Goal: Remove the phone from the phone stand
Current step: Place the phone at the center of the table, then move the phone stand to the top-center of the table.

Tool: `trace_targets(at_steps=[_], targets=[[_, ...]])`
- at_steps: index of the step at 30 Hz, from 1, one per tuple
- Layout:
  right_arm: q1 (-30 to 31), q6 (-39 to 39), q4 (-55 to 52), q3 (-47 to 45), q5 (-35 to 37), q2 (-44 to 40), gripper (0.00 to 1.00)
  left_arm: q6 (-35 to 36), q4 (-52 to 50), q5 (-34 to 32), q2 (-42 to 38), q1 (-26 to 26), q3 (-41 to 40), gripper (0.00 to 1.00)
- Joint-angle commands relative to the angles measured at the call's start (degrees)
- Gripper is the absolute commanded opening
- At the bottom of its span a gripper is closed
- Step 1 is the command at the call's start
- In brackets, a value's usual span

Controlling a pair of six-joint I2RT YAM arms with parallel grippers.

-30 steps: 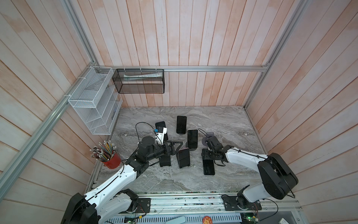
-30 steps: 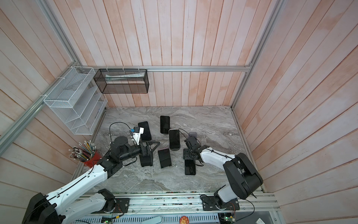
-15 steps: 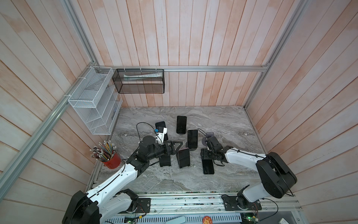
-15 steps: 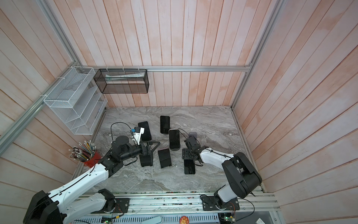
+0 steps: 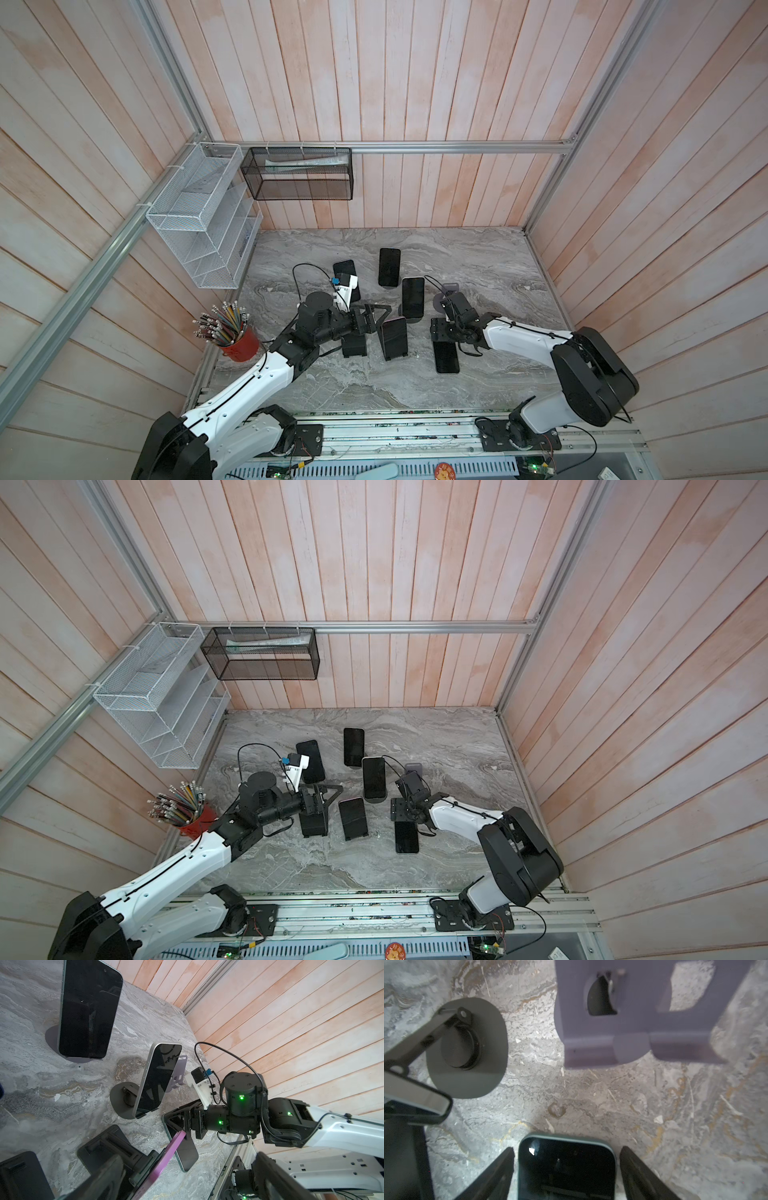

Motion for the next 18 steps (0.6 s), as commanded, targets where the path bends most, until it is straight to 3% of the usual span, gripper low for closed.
trace_targets(at_steps=[1,11,15,18], targets=[[0.3,-0.3,-4.1,0.5,0.6,-3.7,0.83,1.0,-2.5,0.0,-2.2,0.3,2.8,1.00],[0.6,-3.4,-12.8,3.7,1.0,-15.1,0.87,2.5,-5.5,-5.5,-9.9,0.5,3.5,1.00],[0.2,-6.0,-11.3,6.3,6.3,-18.7,0.92,1.7,-5.7,-11.0,-14.4,0.6,2.4,1.00],[-3.2,-10.5,-9.3,9.4,7.1,-16.8,0.95,-0.2,-6.3,-17.1,-18.0,0.7,1.0,1.00]])
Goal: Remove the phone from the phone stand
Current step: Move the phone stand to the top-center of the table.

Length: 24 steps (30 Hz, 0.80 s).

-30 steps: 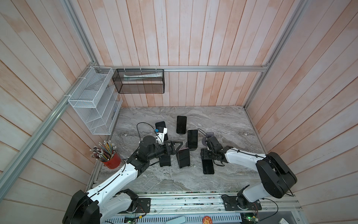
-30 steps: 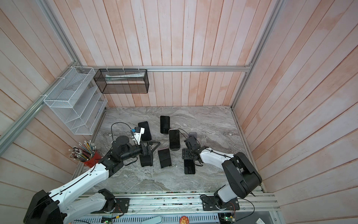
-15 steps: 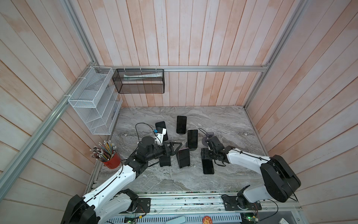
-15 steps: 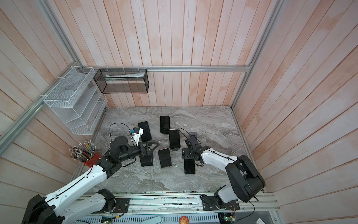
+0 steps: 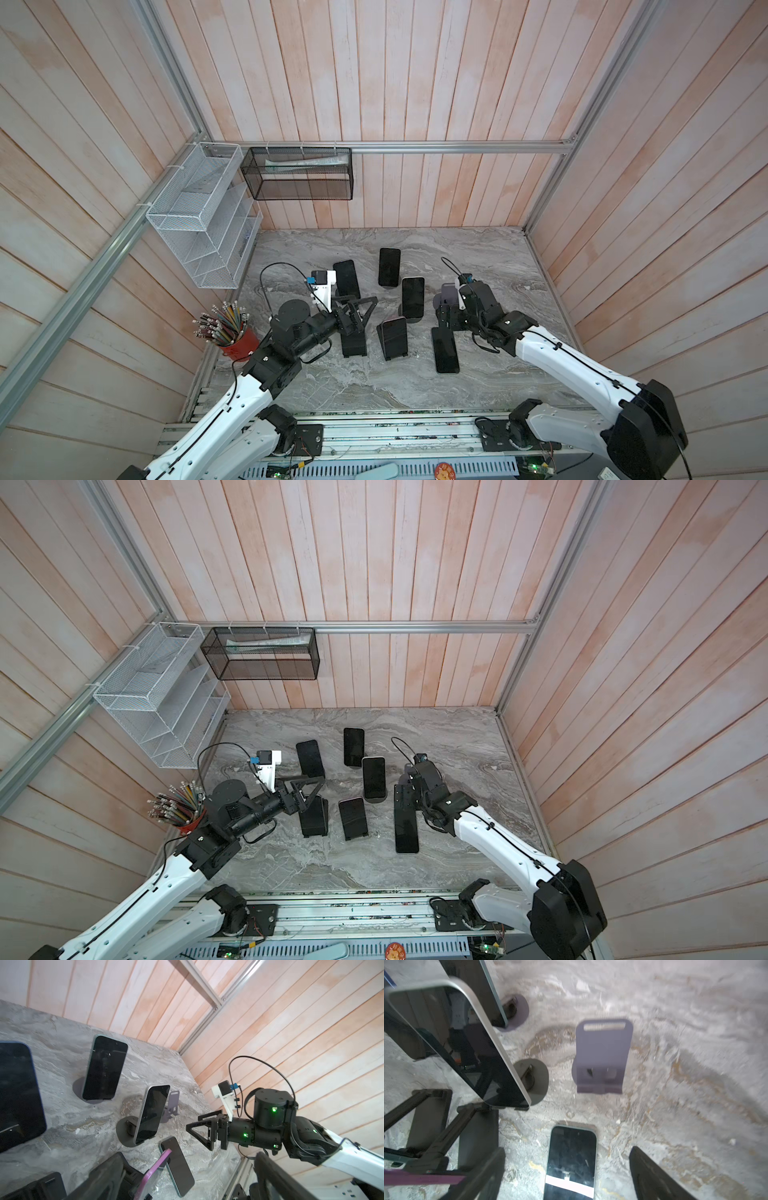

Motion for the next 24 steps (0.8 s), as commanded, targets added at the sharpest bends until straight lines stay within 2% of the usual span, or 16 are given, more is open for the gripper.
trace_targets(at_steps=[1,5,10,16,24], targets=[[-3.3,-6.0,1.5,3.8,3.5,2.3,0.96,-1.7,-1.0,-9.2,-3.8,0.4,-1.3,1.00],[-8.5,-9.8,4.7,7.7,-3.0,7.9,0.98,-5.3,-1.2,-15.0,-7.8,0.5,-4.1,1.00],[-12.2,-10.9,8.5,10.4,-8.1,14.1,0.98,-7.8,-0.5,-13.7,-8.2,0.5,-6.8,1.00],[-13.0,-10.3,10.7,11.1,-10.4,20.8,0.97,-11.3,-1.1,-11.7,-3.3,0.6,-6.7,1.00],[-13.4,-7.4,16.8,7.3,-10.4,24.4,0.86,-11.3,0.4,-11.2,0.3,0.7,-5.4,1.00]])
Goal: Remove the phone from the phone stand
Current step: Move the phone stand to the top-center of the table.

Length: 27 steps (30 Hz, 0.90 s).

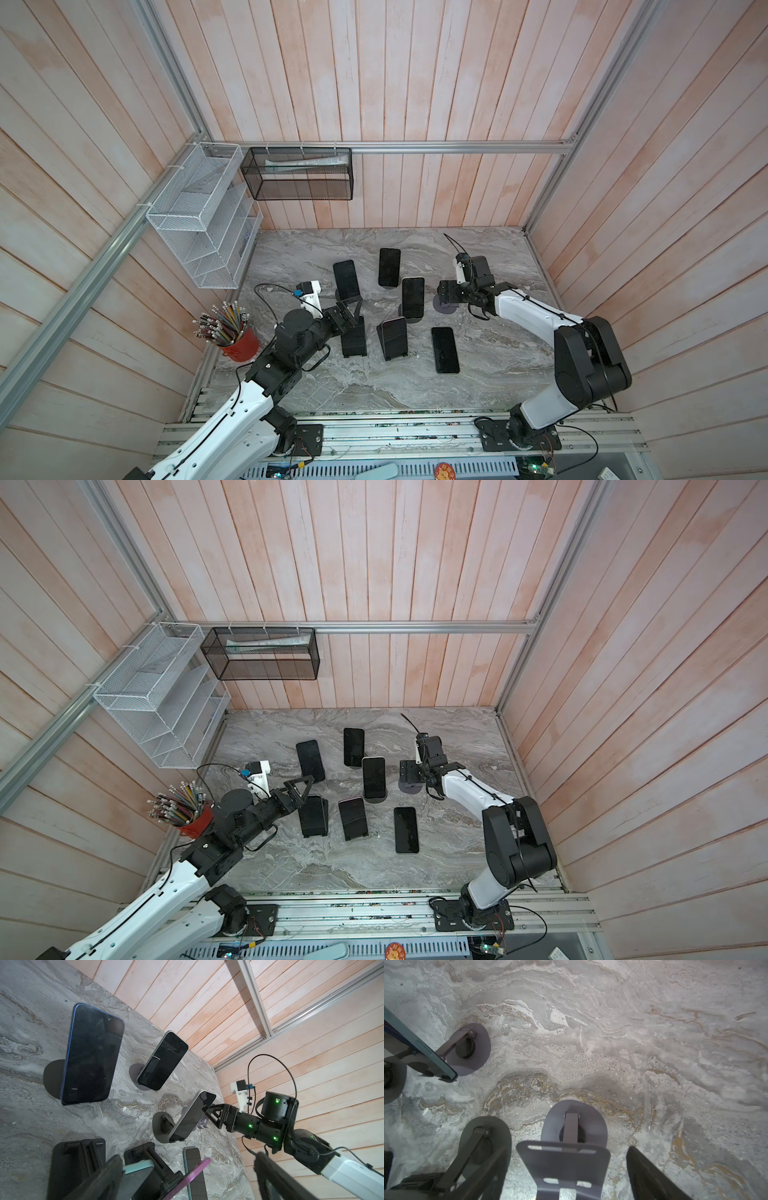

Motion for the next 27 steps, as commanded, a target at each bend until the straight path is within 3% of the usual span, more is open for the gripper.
trace_targets(at_steps=[1,11,27], targets=[[-0.6,1.6,4.5,-1.5,-0.5,0.7,0.84,-0.3,1.4,0.6,0.4,0.3,1.3,1.00],[-0.6,2.0,7.0,-2.4,0.5,2.1,0.60,-0.1,2.2,0.1,1.0,0.4,0.5,1.00],[-1.1,2.5,6.8,-0.9,5.8,1.4,0.57,3.3,5.6,1.4,4.6,0.8,1.8,1.00]])
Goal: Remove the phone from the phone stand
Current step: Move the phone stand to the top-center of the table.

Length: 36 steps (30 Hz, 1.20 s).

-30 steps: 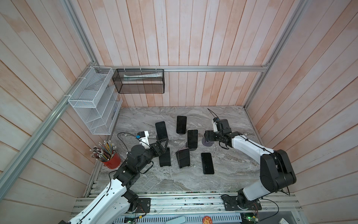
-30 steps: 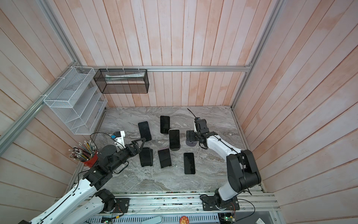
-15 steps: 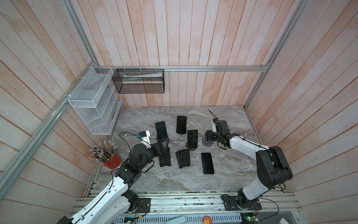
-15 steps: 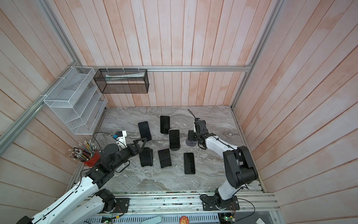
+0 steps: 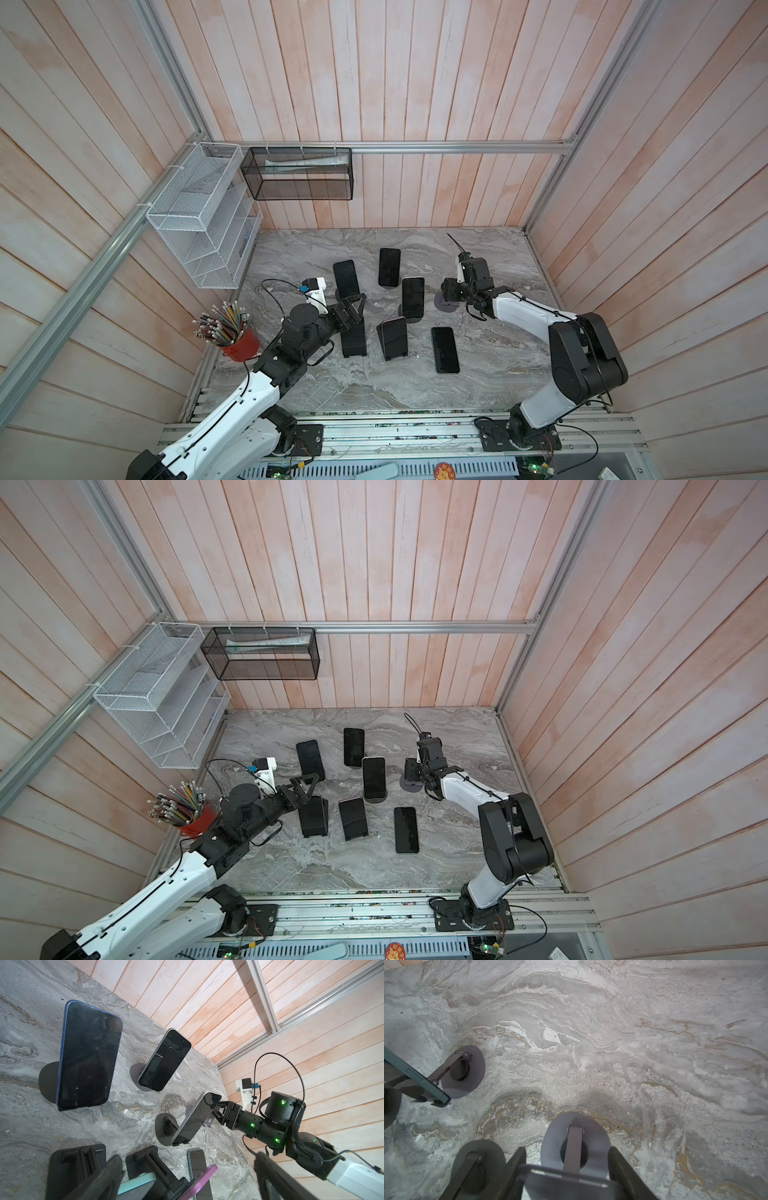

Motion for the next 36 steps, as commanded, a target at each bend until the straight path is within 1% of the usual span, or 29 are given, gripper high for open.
trace_targets(at_steps=[1,4,10,15,23,26,29,32,36], targets=[[-1.0,0.3,-0.3,1.5,3.4,0.0,0.57,1.6,2.5,0.6,-0.4,0.5,0.8,1.00],[-2.6,0.2,0.3,3.7,2.8,1.7,0.57,1.8,2.5,0.4,-1.0,1.0,0.4,1.00],[-4.5,-2.6,1.9,13.6,0.5,9.4,0.57,2.7,3.1,0.1,-1.4,1.9,-0.1,1.00],[-4.5,-6.5,-2.3,27.1,-1.6,19.5,0.57,3.5,2.6,1.1,-1.2,2.9,0.2,1.00],[-4.3,-10.4,-10.0,44.6,-3.4,32.7,0.57,5.2,2.4,2.2,-0.5,4.4,0.8,1.00],[-4.0,-11.1,-10.9,46.9,-3.5,34.3,0.60,5.6,2.0,3.4,0.5,4.8,1.7,1.00],[-3.9,-10.9,-11.5,47.7,-3.6,34.5,0.67,5.8,2.4,4.1,1.4,4.9,2.1,1.00],[-3.8,-10.4,-11.8,47.7,-3.6,33.7,0.75,5.7,2.4,5.1,2.1,5.0,2.7,1.00],[-3.7,-10.2,-12.7,47.7,-2.9,31.0,0.82,5.6,2.1,6.3,2.0,5.0,3.0,1.00]])
